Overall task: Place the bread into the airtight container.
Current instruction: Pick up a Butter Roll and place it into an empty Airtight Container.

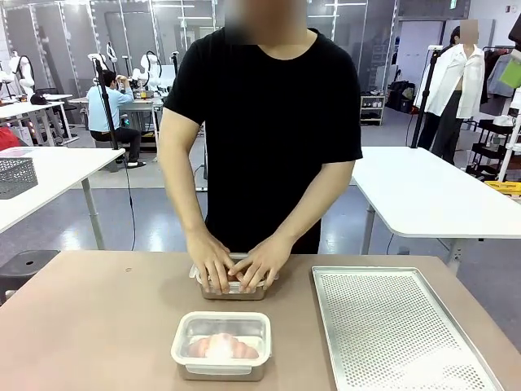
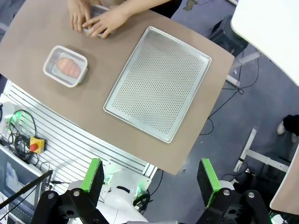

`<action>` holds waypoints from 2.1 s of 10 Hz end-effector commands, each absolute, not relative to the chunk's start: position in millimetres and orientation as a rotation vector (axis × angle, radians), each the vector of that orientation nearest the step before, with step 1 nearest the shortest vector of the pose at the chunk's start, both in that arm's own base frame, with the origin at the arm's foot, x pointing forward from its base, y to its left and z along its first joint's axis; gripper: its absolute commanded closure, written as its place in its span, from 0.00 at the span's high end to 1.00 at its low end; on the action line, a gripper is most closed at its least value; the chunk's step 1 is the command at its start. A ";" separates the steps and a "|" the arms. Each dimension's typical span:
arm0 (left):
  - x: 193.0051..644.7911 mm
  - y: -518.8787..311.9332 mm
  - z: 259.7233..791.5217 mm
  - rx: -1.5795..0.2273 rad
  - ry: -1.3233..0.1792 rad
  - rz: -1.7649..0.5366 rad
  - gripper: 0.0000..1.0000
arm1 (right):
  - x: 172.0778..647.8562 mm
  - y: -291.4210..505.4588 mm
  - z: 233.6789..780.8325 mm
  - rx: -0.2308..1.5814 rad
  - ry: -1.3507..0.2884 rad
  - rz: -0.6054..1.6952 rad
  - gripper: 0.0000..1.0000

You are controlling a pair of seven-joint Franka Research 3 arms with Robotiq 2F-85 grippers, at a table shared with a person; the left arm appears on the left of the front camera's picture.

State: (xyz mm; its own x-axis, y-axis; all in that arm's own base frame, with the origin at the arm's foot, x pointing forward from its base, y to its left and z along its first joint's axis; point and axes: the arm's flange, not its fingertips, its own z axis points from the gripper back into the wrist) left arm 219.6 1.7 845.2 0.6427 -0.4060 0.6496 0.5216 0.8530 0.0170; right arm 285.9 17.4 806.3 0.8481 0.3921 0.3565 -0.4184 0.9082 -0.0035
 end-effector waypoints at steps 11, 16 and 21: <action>219.2 1.3 846.9 -0.178 -0.692 -0.543 1.00 | 285.8 14.7 807.1 0.070 -0.364 0.435 1.00; 219.2 1.3 846.9 -0.178 -0.692 -0.543 1.00 | 285.8 14.7 807.1 0.070 -0.364 0.435 1.00; 219.2 1.3 846.9 -0.178 -0.692 -0.543 1.00 | 285.8 14.7 807.1 0.070 -0.364 0.435 1.00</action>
State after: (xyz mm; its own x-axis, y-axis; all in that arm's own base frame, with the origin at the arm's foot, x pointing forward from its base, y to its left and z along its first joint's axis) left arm 219.6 1.7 845.2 0.6427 -0.4060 0.6497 0.5216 0.8530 0.0170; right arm 285.9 17.7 806.2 0.8472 0.3941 0.3562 -0.4204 0.9073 -0.0040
